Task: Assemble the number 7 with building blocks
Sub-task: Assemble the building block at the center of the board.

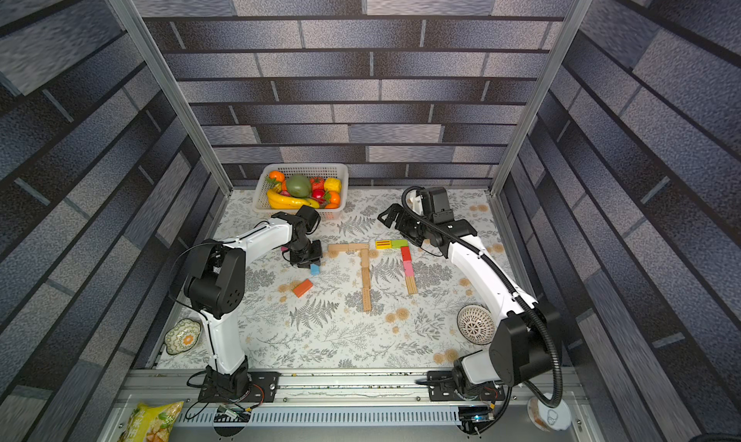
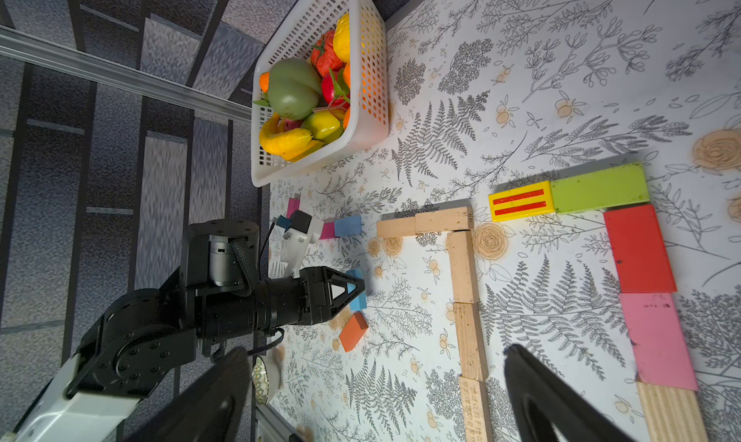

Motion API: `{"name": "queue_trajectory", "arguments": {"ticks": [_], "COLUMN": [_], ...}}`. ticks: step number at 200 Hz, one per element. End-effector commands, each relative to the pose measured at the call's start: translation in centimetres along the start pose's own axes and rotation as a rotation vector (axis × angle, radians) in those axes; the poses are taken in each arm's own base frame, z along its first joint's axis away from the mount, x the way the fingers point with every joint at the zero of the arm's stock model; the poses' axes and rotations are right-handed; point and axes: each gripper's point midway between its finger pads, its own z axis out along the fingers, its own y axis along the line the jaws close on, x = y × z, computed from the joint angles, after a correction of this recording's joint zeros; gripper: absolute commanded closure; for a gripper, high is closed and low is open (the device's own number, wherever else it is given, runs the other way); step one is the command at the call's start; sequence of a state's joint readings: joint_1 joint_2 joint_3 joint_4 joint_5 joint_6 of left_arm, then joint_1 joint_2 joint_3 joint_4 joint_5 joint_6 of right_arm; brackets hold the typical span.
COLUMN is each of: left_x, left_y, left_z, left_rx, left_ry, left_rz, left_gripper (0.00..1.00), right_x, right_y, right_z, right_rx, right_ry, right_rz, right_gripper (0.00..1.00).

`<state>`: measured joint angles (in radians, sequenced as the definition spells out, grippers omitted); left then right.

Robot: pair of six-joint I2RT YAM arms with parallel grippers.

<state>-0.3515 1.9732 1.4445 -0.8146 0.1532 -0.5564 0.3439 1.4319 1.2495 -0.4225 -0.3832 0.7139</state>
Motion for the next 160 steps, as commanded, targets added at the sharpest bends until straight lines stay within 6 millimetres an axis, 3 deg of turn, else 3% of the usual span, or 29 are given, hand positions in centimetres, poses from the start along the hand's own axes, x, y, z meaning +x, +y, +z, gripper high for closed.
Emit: {"name": "queue_trajectory", "arguments": {"ticks": [1,94,160], "left_x": [-0.7,-1.2,-1.8], "left_y": [0.5,3.1,3.6], "left_z": [-0.2,1.5,2.3], "left_rx": [-0.014,-0.107,-0.136], "left_ry": [0.008,0.068,0.087], "left_rz": [0.019,0.117,0.168], "left_gripper": [0.81,0.79,0.78], "right_x": [0.5,0.4,0.4], "right_y": [-0.7,-1.0,-1.2], "right_z": [0.2,0.6,0.6], "right_rx": [0.007,0.005,0.005], "right_ry": [0.028,0.029,0.018], "right_rz": [-0.001,0.022,0.047], "right_gripper": [0.0,0.0,0.0]}}
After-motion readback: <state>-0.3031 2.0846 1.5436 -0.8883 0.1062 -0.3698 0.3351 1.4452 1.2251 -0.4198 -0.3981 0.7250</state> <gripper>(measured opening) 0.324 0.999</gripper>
